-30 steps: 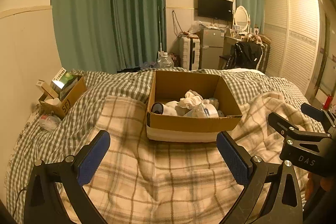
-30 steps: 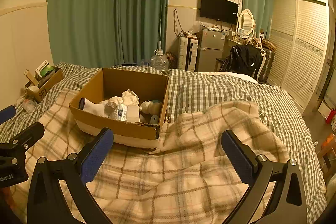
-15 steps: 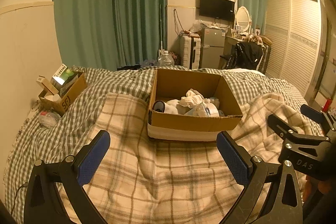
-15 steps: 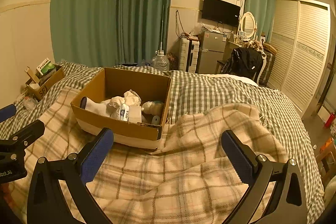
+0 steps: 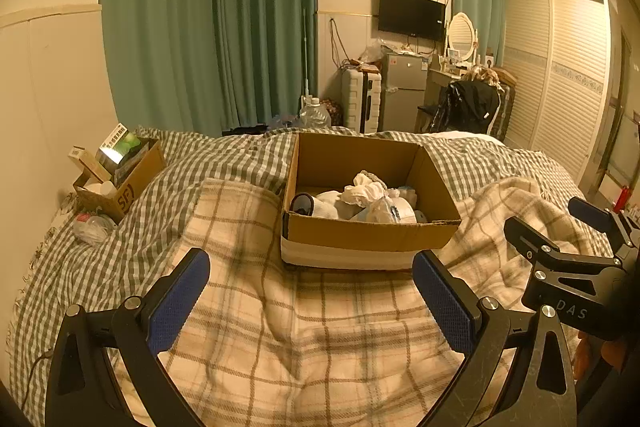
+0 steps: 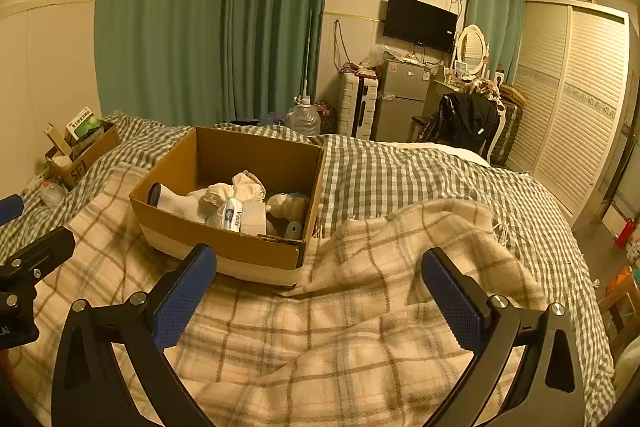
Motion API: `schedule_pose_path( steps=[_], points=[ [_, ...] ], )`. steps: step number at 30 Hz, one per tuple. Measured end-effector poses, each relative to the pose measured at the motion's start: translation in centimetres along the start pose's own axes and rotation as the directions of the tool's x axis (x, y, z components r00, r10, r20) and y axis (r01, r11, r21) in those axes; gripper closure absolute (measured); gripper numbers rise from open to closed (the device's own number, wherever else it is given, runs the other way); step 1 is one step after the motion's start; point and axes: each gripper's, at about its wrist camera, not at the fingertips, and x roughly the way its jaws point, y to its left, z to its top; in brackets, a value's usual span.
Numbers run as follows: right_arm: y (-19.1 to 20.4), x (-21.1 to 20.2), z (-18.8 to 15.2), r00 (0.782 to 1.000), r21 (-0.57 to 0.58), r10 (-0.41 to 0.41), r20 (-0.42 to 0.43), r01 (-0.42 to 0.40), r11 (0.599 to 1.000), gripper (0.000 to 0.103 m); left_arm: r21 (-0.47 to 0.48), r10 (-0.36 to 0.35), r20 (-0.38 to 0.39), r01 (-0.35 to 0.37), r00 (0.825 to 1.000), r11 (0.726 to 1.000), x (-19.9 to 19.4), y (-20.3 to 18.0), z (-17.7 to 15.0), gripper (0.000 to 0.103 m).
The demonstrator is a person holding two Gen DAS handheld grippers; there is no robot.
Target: Organize objects
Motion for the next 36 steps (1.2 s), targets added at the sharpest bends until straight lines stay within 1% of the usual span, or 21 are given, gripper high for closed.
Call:
schedule_pose_path(
  steps=[7, 10, 16, 36],
  points=[
    [-0.23, 0.06, -0.01, 1.000, 0.003, -0.007, 0.001, 0.007, 1.000, 0.000, -0.008, 0.001, -0.024, -0.001, 1.000, 1.000, 0.40, 0.10, 0.05, 0.000],
    [-0.19, 0.22, -0.06, 1.000, 0.003, -0.004, -0.007, 0.004, 1.000, 0.000, -0.008, 0.010, -0.017, -0.011, 1.000, 1.000, 0.32, 0.04, -0.03, 0.000],
    [-0.02, 0.18, -0.06, 1.000, -0.004, -0.007, -0.005, 0.007, 1.000, 0.000, 0.001, -0.002, -0.007, 0.002, 1.000, 1.000, -0.05, -0.17, 0.05, 0.000],
    [-0.17, 0.23, -0.17, 1.000, -0.003, -0.007, -0.008, 0.007, 1.000, 0.000, 0.002, 0.005, -0.008, -0.005, 1.000, 1.000, 0.13, -0.32, -0.08, 0.000]
  ],
)
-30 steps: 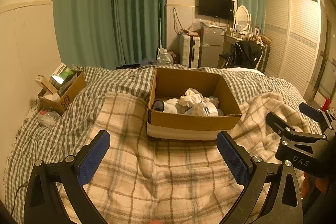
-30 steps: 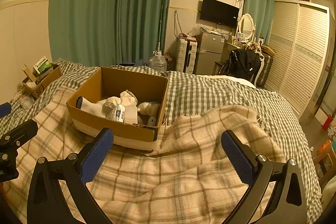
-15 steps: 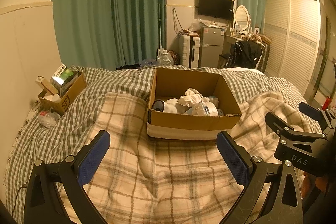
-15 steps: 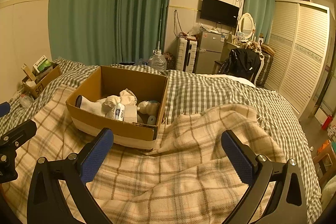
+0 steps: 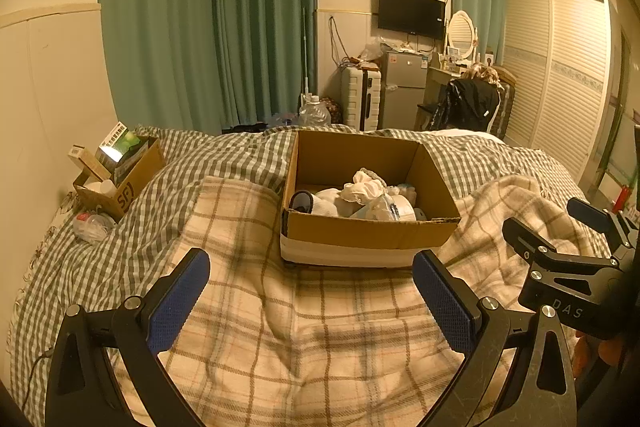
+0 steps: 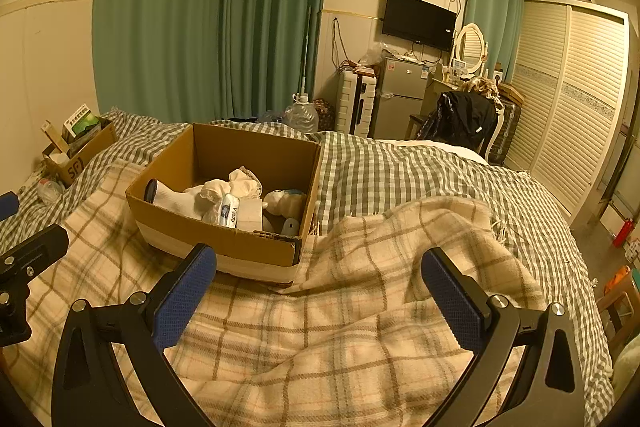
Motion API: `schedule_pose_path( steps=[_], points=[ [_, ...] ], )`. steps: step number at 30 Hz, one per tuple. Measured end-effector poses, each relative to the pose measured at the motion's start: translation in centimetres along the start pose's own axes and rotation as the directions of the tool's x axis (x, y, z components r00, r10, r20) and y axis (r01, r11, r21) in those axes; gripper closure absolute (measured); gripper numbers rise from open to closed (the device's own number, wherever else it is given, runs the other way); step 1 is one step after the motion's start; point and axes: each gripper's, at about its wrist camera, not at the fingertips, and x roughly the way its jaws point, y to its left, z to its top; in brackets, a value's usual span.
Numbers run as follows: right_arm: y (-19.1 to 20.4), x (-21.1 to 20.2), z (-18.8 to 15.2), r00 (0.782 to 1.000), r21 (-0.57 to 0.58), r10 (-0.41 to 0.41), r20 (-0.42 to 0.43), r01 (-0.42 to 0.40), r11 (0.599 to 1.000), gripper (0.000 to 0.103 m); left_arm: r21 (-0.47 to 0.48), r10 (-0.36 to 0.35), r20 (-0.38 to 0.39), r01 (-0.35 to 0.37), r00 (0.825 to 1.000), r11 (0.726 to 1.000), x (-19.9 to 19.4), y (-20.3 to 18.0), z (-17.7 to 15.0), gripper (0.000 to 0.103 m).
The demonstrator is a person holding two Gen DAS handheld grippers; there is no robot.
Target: Organize objects
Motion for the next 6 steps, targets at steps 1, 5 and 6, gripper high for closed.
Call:
schedule_pose_path(
  steps=[1, 5, 6],
  points=[
    [0.03, 0.00, -0.03, 1.000, 0.000, 0.000, 0.000, 0.000, 1.000, 0.000, -0.001, -0.001, 0.001, 0.001, 1.000, 1.000, -0.02, 0.02, 0.00, 0.000],
    [0.11, 0.10, -0.08, 1.000, -0.001, -0.001, -0.002, 0.001, 1.000, 0.000, -0.008, -0.008, 0.012, 0.008, 1.000, 1.000, -0.19, 0.08, -0.09, 0.000],
    [0.10, 0.09, -0.09, 1.000, 0.000, 0.000, -0.002, 0.000, 1.000, 0.000, -0.009, -0.008, 0.012, 0.008, 1.000, 1.000, -0.20, 0.09, -0.06, 0.000]
  ],
)
